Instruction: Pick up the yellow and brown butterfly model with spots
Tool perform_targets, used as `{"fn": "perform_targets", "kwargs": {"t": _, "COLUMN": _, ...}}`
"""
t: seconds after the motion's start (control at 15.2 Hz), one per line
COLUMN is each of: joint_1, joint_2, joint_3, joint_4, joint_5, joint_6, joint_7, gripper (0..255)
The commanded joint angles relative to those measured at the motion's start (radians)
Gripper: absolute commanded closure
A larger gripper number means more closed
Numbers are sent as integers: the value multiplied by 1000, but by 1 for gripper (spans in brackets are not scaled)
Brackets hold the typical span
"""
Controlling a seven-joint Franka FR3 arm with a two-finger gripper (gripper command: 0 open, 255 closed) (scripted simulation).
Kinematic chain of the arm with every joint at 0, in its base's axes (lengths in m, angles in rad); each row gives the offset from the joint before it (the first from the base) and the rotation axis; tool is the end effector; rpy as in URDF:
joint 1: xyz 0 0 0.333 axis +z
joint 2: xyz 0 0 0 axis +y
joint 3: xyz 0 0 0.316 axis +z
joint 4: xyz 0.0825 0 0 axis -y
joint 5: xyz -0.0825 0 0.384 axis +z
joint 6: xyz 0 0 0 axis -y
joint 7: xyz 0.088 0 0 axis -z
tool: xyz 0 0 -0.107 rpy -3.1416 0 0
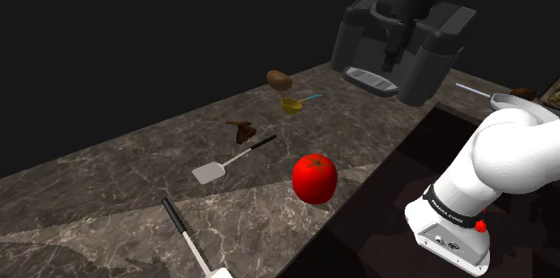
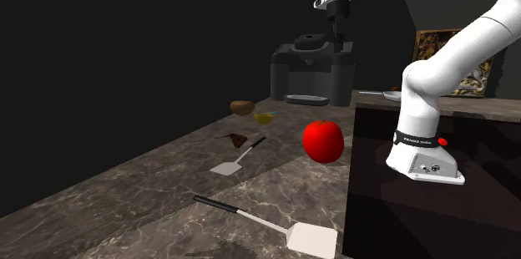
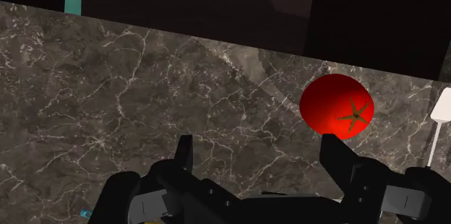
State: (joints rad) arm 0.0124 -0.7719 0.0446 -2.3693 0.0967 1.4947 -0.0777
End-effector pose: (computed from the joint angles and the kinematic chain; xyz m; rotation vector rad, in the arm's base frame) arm 0.3004 0.0318 0.5737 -3.0645 -0.1885 0.1568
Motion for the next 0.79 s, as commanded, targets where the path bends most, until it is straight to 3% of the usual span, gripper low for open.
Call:
{"fn": "perform_targets", "kwargs": {"t": 0.0, "joint_1": 0, "joint_2": 0, "joint_3": 0, "joint_4": 0, "joint_5": 0, "joint_6": 0, "joint_7": 0, "gripper": 0}}
{"fn": "perform_targets", "kwargs": {"t": 0.73, "joint_1": 9, "joint_2": 355, "joint_3": 109, "joint_4": 54, "joint_5": 91, "joint_6": 291, "joint_7": 156, "gripper": 0}}
